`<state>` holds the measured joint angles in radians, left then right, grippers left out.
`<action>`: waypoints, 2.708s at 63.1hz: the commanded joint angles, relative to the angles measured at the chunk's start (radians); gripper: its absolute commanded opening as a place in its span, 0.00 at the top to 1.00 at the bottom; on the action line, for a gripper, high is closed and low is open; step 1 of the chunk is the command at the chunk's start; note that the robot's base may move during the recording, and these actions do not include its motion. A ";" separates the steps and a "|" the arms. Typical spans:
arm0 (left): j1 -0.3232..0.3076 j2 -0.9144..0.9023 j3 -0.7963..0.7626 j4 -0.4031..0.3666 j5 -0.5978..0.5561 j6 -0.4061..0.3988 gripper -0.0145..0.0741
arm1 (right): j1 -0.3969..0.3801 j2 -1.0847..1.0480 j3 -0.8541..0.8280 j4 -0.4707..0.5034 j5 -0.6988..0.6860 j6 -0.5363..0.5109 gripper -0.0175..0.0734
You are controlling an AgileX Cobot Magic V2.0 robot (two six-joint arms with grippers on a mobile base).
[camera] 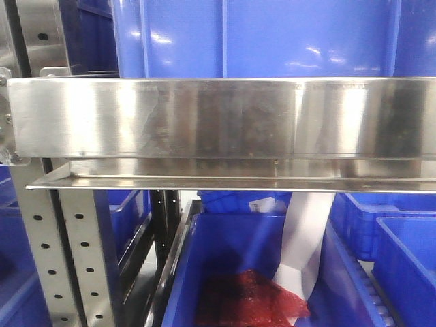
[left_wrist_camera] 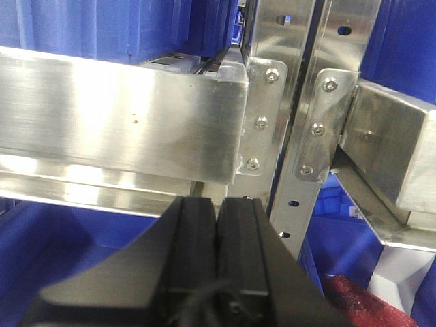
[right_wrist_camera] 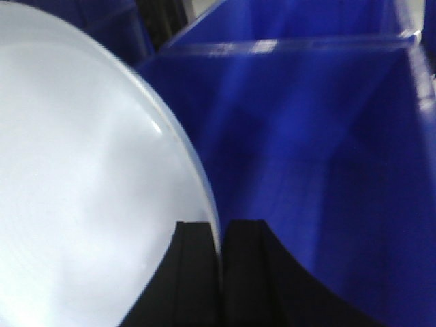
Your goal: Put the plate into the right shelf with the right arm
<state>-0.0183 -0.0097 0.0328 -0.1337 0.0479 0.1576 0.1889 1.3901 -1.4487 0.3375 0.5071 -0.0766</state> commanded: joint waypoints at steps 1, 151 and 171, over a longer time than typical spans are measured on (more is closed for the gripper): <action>-0.002 -0.010 0.010 -0.008 -0.090 -0.007 0.98 | 0.002 -0.023 -0.043 0.023 -0.067 -0.008 0.68; -0.002 -0.010 0.010 -0.008 -0.090 -0.007 0.98 | -0.202 -1.272 1.236 -0.269 -0.565 -0.010 0.75; -0.002 -0.010 0.010 -0.008 -0.090 -0.007 0.98 | -0.199 -1.296 1.374 -0.301 -0.678 0.077 0.75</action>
<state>-0.0183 -0.0097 0.0328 -0.1337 0.0479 0.1576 -0.0077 0.0999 -0.0787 0.0561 -0.0635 -0.0326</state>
